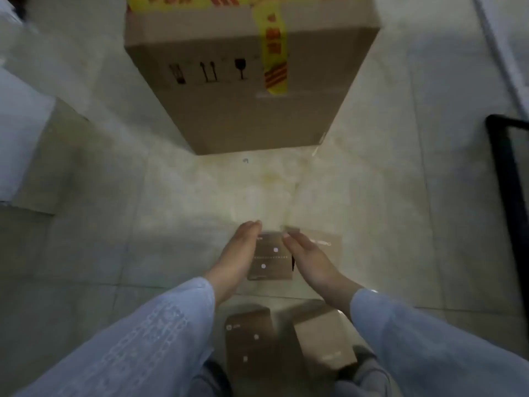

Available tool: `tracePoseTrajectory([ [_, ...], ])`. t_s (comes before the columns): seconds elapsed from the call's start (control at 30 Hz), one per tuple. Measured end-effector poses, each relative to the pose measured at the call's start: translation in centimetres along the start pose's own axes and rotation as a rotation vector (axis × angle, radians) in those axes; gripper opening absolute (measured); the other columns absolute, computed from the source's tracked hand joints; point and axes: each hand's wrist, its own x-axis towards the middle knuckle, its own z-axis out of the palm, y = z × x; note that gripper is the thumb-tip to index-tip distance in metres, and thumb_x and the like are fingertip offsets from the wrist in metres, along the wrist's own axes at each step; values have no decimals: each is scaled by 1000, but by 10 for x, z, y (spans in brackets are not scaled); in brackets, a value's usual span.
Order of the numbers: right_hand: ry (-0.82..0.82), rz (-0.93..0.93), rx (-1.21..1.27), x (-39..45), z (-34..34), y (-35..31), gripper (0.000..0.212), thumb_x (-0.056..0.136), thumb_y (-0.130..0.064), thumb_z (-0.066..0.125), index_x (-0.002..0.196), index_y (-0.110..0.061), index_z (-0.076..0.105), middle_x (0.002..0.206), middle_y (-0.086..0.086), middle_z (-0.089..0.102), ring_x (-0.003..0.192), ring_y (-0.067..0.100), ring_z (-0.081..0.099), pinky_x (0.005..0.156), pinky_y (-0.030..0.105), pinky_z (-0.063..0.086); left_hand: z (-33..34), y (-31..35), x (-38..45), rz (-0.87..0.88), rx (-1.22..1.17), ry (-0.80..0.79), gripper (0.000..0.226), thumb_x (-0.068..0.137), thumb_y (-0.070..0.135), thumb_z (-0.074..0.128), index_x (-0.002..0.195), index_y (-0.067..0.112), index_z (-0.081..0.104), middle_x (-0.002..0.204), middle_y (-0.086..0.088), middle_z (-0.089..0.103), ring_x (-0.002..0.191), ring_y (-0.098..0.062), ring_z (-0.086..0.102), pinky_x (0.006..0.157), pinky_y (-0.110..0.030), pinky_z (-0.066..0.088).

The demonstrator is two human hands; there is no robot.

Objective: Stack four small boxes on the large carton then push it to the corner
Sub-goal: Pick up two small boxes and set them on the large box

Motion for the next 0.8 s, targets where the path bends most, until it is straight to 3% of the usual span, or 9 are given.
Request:
tracePoseTrajectory([
  [0.07, -4, -59, -60, 24, 10, 14, 41, 98, -32, 36, 130, -10, 48, 135, 10, 51, 113, 13, 45, 81, 13, 26, 7, -16, 22, 75, 41, -8, 30, 98, 32, 32, 120, 21, 48, 140, -7, 46, 124, -18, 43, 106, -30, 29],
  [0.13, -10, -56, -130, 48, 23, 29, 48, 98, -34, 36, 138, -9, 40, 144, 11, 43, 129, 19, 40, 95, 18, 26, 13, -33, 42, 98, 92, -3, 24, 98, 28, 32, 113, 19, 49, 139, -8, 47, 121, -15, 43, 97, -24, 28],
  [0.2, -11, -83, -208, 68, 35, 46, 51, 97, -36, 37, 141, -10, 36, 148, 11, 38, 136, 23, 33, 106, 26, 24, 18, -52, 63, 104, 123, 24, 38, 97, 29, 35, 130, 14, 45, 147, -7, 41, 130, -16, 39, 101, -23, 25],
  [0.27, 13, -101, -276, 80, 39, 56, 49, 96, -33, 40, 139, -10, 37, 146, 12, 37, 136, 24, 31, 106, 26, 23, 20, -62, 75, 63, 127, 54, 47, 96, 31, 39, 139, 13, 37, 149, -6, 38, 135, -19, 36, 105, -24, 25],
  [0.47, -7, -123, -332, 100, 47, 66, 54, 92, -26, 43, 142, -13, 31, 150, 12, 27, 140, 26, 24, 108, 30, 24, 27, -80, 90, 64, 171, 45, 52, 93, 20, 44, 143, 19, 29, 139, -8, 51, 122, -25, 51, 97, -25, 39],
  [0.53, -13, -138, -358, 103, 49, 64, 55, 90, -22, 42, 143, -13, 30, 150, 13, 27, 142, 28, 21, 109, 32, 24, 26, -80, 92, 100, 226, 38, 53, 92, 14, 42, 143, 21, 29, 137, -8, 52, 113, -23, 56, 82, -17, 45],
  [0.6, -23, -174, -390, 105, 50, 58, 57, 88, -18, 42, 143, -13, 29, 152, 13, 23, 143, 29, 18, 109, 31, 23, 24, -78, 95, 146, 249, 32, 51, 92, 11, 40, 142, 21, 30, 133, -8, 54, 94, -18, 57, 55, -6, 42],
  [0.63, -20, -182, -400, 106, 49, 56, 58, 88, -18, 43, 144, -14, 27, 155, 12, 19, 143, 28, 18, 109, 30, 23, 22, -77, 98, 154, 240, 36, 53, 92, 10, 41, 142, 21, 29, 132, -8, 54, 88, -16, 56, 51, -6, 42],
  [0.8, 119, -227, -437, 103, 24, 59, 62, 87, -25, 53, 144, -20, 29, 159, 7, 10, 143, 25, 22, 112, 33, 24, 13, -85, 108, 165, 173, 41, 73, 85, 13, 55, 146, 23, 17, 135, -5, 52, 111, -20, 56, 89, -28, 46],
])
